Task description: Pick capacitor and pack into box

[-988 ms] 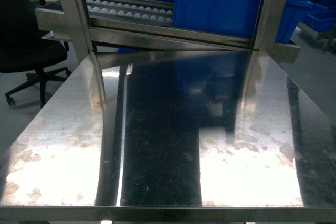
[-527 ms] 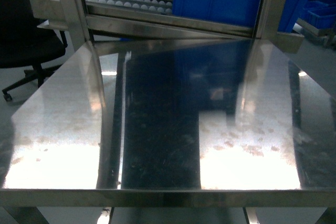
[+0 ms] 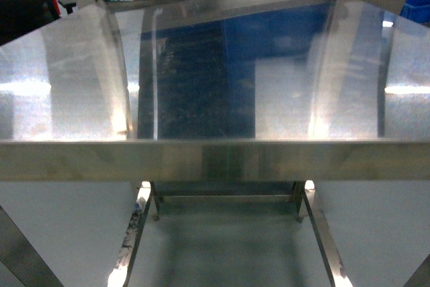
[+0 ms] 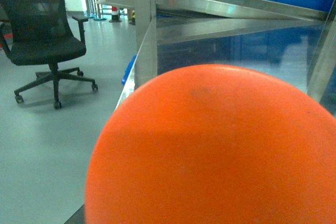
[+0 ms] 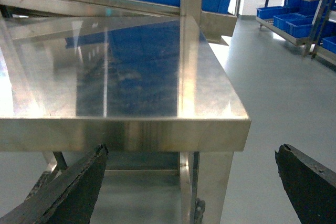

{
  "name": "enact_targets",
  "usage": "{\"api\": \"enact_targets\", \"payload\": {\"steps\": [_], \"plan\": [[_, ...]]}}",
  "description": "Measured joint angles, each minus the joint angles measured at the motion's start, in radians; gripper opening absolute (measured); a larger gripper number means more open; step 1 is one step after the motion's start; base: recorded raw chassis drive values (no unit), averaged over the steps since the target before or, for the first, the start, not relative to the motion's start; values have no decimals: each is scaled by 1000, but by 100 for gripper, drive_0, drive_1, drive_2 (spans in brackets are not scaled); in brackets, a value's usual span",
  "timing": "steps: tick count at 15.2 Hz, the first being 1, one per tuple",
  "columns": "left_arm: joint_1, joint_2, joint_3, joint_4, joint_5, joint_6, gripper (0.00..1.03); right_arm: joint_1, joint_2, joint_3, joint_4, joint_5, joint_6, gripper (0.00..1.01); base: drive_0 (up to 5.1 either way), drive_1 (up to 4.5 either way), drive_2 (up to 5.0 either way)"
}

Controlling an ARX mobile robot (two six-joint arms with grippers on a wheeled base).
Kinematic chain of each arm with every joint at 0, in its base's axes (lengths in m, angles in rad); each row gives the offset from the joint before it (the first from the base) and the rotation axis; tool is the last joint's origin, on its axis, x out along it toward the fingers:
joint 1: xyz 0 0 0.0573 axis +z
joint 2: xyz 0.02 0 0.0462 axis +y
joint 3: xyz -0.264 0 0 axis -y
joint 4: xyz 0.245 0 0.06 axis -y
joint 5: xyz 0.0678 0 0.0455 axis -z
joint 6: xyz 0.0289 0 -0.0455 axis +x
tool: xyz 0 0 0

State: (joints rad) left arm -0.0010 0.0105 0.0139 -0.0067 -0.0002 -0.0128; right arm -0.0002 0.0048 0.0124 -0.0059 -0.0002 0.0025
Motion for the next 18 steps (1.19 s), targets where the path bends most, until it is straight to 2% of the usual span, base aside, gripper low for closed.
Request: {"api": "enact_targets", "payload": {"steps": [18], "plan": [[0,0,0,-1,0,3,44,0,0,0,0,0,0,98,0,0,0]]}}
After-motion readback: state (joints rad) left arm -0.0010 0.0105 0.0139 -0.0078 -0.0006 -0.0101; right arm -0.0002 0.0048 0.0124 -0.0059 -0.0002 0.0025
